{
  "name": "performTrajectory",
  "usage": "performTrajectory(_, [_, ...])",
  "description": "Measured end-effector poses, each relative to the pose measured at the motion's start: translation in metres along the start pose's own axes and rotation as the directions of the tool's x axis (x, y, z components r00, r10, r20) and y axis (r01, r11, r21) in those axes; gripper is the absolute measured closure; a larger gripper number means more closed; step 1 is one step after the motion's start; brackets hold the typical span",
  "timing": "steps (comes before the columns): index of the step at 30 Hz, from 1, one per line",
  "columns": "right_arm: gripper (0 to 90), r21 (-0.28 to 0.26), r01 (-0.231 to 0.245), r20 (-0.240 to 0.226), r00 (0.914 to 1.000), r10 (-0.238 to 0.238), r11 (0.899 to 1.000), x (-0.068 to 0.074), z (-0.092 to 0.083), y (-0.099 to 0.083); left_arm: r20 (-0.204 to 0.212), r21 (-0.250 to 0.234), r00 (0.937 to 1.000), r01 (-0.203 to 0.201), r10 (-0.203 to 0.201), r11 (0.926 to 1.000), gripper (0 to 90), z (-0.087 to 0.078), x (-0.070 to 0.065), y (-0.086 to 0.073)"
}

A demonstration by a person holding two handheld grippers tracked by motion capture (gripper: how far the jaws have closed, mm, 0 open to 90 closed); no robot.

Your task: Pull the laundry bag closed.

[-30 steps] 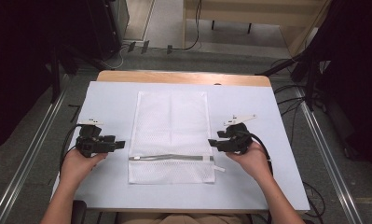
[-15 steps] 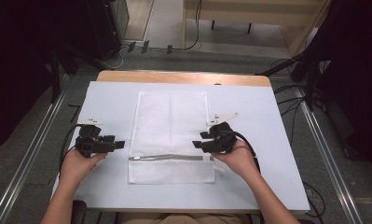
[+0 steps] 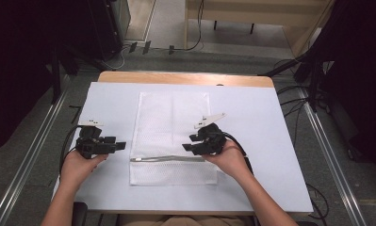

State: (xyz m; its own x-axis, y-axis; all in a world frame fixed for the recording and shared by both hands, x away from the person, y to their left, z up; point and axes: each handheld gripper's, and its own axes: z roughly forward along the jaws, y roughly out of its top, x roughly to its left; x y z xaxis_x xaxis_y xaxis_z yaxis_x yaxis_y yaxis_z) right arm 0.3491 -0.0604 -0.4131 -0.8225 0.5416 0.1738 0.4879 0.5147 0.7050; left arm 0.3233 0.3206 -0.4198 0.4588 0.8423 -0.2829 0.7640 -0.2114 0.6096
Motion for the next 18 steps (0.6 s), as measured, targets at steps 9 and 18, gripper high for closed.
performTrajectory(9, [56.7,0.009,0.018,-0.038,0.9991,-0.018,1.000,0.014,0.016,0.009,0.000,-0.004,1.0000,0.000,0.000,1.0000,40.5,0.001,0.000,0.000])
performTrajectory(18, [58.6,0.009,0.023,-0.064,0.9977,-0.022,1.000,0.023,0.028,0.015,0.001,0.004,1.0000,-0.002,0.002,1.0000,40.7,0.002,0.000,0.000])
